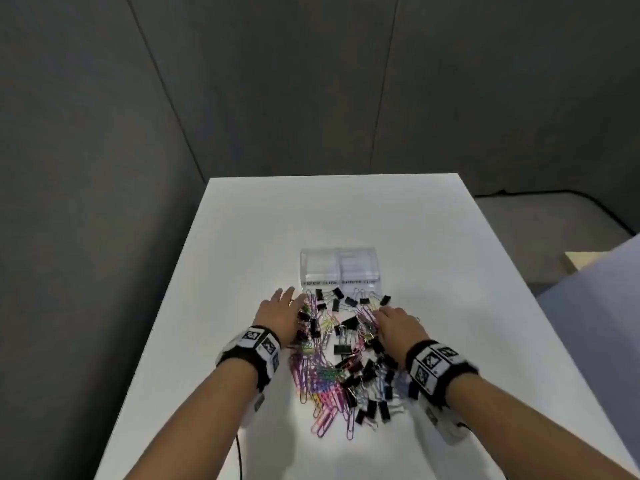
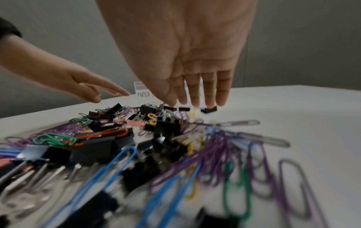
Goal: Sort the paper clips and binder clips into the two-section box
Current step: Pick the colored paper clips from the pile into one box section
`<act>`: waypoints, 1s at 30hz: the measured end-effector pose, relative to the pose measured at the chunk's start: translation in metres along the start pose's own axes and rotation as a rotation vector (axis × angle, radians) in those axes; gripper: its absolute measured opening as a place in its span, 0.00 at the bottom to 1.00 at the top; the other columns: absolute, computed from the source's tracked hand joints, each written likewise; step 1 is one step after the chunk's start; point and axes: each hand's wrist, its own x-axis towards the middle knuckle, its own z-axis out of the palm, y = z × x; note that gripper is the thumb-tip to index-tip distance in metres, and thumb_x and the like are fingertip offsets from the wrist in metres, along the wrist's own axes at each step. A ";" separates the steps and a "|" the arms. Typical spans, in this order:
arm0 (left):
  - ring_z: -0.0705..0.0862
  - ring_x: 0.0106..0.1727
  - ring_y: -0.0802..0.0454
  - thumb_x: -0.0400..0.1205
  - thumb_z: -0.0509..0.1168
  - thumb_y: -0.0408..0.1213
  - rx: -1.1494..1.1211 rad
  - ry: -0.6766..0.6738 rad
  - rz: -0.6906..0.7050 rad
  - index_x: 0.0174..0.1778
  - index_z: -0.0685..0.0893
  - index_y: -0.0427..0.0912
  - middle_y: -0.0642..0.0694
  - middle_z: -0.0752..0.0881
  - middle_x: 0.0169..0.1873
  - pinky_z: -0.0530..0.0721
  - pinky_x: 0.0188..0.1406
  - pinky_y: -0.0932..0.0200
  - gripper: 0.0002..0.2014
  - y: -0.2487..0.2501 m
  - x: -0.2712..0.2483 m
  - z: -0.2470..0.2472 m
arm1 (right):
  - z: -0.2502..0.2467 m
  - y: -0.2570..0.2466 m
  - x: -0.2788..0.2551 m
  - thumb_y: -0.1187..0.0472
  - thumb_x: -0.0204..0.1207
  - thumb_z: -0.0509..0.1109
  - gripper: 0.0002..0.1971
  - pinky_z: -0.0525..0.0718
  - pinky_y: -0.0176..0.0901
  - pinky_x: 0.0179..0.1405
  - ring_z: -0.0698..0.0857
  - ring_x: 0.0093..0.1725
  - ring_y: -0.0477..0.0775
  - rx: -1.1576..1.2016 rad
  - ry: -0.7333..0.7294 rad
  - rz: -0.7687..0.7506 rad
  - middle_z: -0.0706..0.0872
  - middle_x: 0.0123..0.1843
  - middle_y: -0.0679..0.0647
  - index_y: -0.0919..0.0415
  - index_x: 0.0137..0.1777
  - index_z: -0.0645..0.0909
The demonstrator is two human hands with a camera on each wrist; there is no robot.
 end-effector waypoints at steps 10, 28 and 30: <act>0.65 0.78 0.41 0.84 0.57 0.38 -0.081 -0.016 0.074 0.82 0.56 0.47 0.43 0.61 0.81 0.74 0.72 0.47 0.29 0.003 -0.029 0.024 | 0.014 -0.009 -0.014 0.62 0.84 0.55 0.20 0.71 0.47 0.73 0.72 0.73 0.57 0.146 0.153 0.025 0.72 0.76 0.56 0.59 0.76 0.67; 0.70 0.71 0.40 0.84 0.56 0.32 -0.119 0.081 0.092 0.78 0.66 0.42 0.38 0.71 0.70 0.77 0.64 0.49 0.24 -0.001 -0.034 0.037 | 0.046 -0.009 -0.023 0.73 0.78 0.59 0.10 0.80 0.48 0.52 0.80 0.54 0.62 0.145 0.183 0.342 0.81 0.56 0.62 0.66 0.54 0.80; 0.71 0.69 0.41 0.83 0.58 0.32 -0.137 0.074 0.117 0.77 0.68 0.42 0.38 0.72 0.68 0.77 0.62 0.49 0.23 0.000 -0.032 0.037 | 0.041 -0.014 -0.019 0.73 0.78 0.59 0.11 0.80 0.47 0.53 0.82 0.54 0.61 0.172 0.169 0.325 0.83 0.55 0.62 0.67 0.54 0.81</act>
